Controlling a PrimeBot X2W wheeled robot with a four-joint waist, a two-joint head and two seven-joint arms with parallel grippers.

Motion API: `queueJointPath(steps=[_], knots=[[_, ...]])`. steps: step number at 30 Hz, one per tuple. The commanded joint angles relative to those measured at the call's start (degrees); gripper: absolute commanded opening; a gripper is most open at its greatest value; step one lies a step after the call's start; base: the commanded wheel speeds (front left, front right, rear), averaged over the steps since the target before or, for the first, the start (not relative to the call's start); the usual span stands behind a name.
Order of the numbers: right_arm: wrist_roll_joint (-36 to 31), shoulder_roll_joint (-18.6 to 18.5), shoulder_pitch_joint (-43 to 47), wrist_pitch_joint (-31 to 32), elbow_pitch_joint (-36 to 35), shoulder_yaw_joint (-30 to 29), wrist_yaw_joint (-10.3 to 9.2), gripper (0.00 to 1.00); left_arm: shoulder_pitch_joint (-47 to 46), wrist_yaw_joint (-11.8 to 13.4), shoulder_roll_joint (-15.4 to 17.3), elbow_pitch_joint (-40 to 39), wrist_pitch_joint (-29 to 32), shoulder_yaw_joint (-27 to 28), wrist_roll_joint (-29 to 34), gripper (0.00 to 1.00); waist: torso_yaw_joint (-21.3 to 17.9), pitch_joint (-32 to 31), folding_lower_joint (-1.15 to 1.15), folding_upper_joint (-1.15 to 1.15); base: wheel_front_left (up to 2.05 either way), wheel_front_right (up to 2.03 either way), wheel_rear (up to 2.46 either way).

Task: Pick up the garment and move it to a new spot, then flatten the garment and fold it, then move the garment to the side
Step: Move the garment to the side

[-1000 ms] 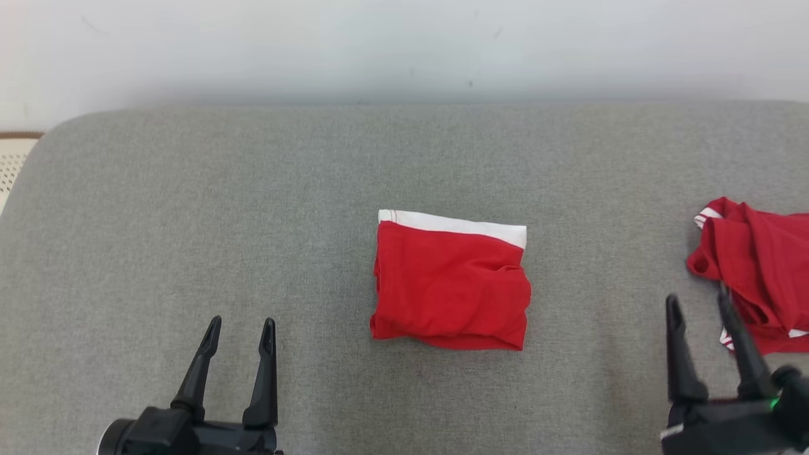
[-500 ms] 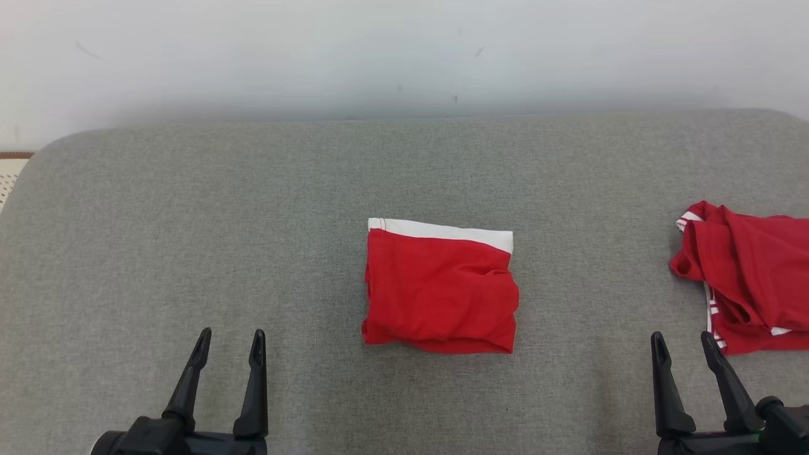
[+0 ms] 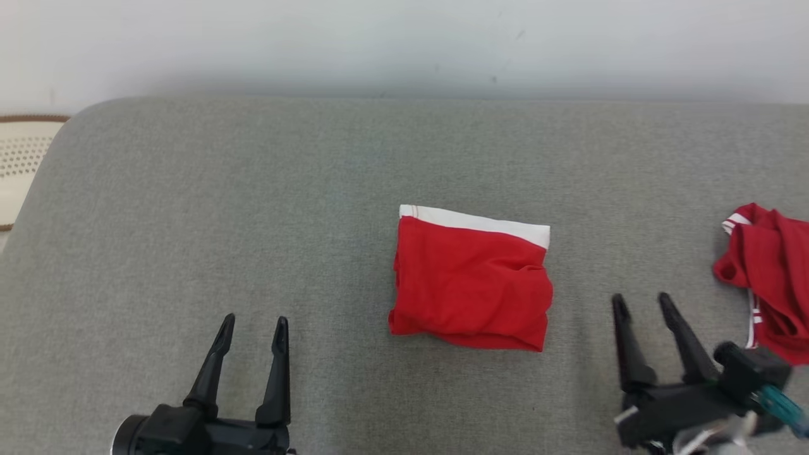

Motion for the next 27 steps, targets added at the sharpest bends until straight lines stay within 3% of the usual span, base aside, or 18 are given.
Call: queueJointPath(steps=[1, 11, 17, 18, 19, 23, 27], knots=[[1.10, 0.08, -1.82, -0.63, 1.71, 1.00, 0.01, 1.00, -0.64, -0.02, -0.13, 0.07, -0.28, -0.31, -0.09, 1.00, 1.47, 1.46, 0.00, 0.00, 0.00, 0.00, 0.00], [7.59, 3.34, -12.66, -2.38, 19.25, 9.83, 0.01, 1.00, -2.44, -0.52, -1.62, 1.02, -0.28, -1.96, -0.49, 1.00, 4.60, 3.63, 0.00, 0.00, 0.00, 0.00, 0.00], [12.44, 5.25, -15.81, -2.19, 29.62, 11.19, 0.01, 1.00, -2.85, -0.89, -1.93, 1.26, -0.28, -1.24, -0.41, 1.00, 4.64, 4.26, 0.00, 0.00, 0.00, 0.00, 0.00], [12.92, 5.45, -16.48, -2.53, 30.92, 11.34, 0.01, 0.42, -2.92, -0.94, -1.98, 1.29, -0.28, -1.12, -0.32, 1.00, 4.55, 4.38, 0.00, 0.00, 0.00, 0.00, 0.00], [13.83, 5.66, -17.00, -3.01, 31.73, 11.33, 0.01, 0.00, -2.99, -0.89, -2.02, 1.28, -0.28, -1.07, -0.20, 1.00, 4.49, 4.52, 0.00, 0.00, 0.00, 0.00, 0.00], [15.93, 5.45, -18.11, -4.07, 33.09, 11.56, 0.01, 0.00, -3.47, -0.97, -2.15, 1.13, -0.28, -0.99, 0.06, 1.00, 4.23, 4.85, 0.00, 0.00, 0.00, 0.00, 0.00], [15.81, 1.64, -18.05, -5.71, 31.61, 11.04, -0.03, 0.00, -3.63, -0.81, -2.33, 0.55, -0.28, -1.06, 0.38, 1.00, 3.18, 5.28, 0.00, 0.00, 0.00, 0.00, 0.00]])
